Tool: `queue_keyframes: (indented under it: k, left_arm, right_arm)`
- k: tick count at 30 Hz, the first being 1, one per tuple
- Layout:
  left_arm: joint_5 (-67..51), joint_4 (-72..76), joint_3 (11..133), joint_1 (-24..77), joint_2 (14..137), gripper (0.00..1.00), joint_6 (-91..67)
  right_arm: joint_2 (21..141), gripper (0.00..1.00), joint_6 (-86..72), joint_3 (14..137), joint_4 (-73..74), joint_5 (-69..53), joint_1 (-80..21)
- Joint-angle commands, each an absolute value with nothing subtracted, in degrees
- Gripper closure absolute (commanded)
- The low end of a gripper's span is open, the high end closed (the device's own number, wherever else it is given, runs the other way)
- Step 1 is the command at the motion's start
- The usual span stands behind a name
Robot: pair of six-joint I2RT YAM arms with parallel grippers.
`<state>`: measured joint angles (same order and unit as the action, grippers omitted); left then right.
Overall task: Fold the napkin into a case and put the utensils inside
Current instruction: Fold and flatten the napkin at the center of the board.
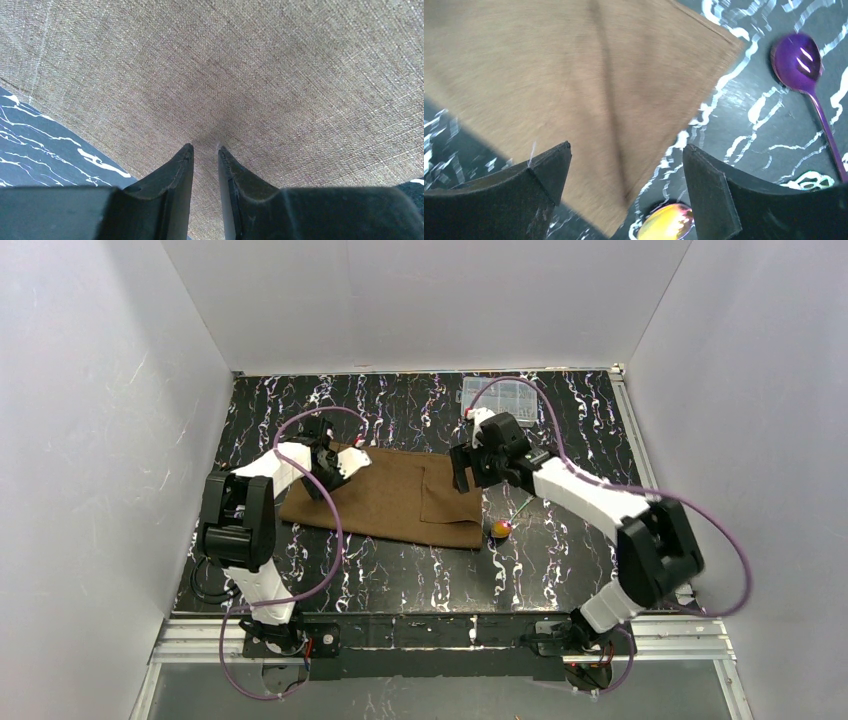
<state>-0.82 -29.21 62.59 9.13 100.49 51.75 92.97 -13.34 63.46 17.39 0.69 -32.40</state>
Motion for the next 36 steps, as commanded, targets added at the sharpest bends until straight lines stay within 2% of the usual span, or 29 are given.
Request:
queue_keyframes:
  k: [1, 4, 7, 14, 22, 29, 36]
  left_arm:
    - [-1.5, -31.9, 65.0, 9.0, 101.4, 0.77, 50.5]
    - [-2.1, -32.7, 66.0, 8.9, 101.5, 0.77, 49.4]
    - [-4.9, -35.7, 69.3, 8.0, 102.2, 0.77, 46.0]
    - [-12.8, -44.1, 80.5, 2.8, 105.2, 0.76, 38.5]
    - [-14.4, -45.8, 87.3, -3.5, 108.4, 0.69, 35.7]
    - [-13.7, -44.2, 86.3, -4.2, 109.6, 0.68, 36.3]
    - [-13.0, -42.6, 83.8, -4.2, 109.6, 0.69, 37.8]
  right_arm:
    - [80.9, 0.10, -0.7, 59.0, 13.6, -2.1, -39.9]
    - [78.9, 0.14, 6.4, 54.8, 13.9, 3.2, -45.0]
    - [80.0, 0.19, 8.9, 53.3, 14.3, 0.5, -46.7]
    - [87.4, 0.19, 7.8, 54.9, 7.2, 1.5, -51.8]
    - [97.6, 0.19, 5.6, 59.9, 3.2, 2.3, -54.5]
    - [100.1, 0.28, 5.1, 61.6, 1.3, 7.1, -54.5]
    - [101.5, 0.37, 4.0, 63.0, 0.8, 5.5, -54.2]
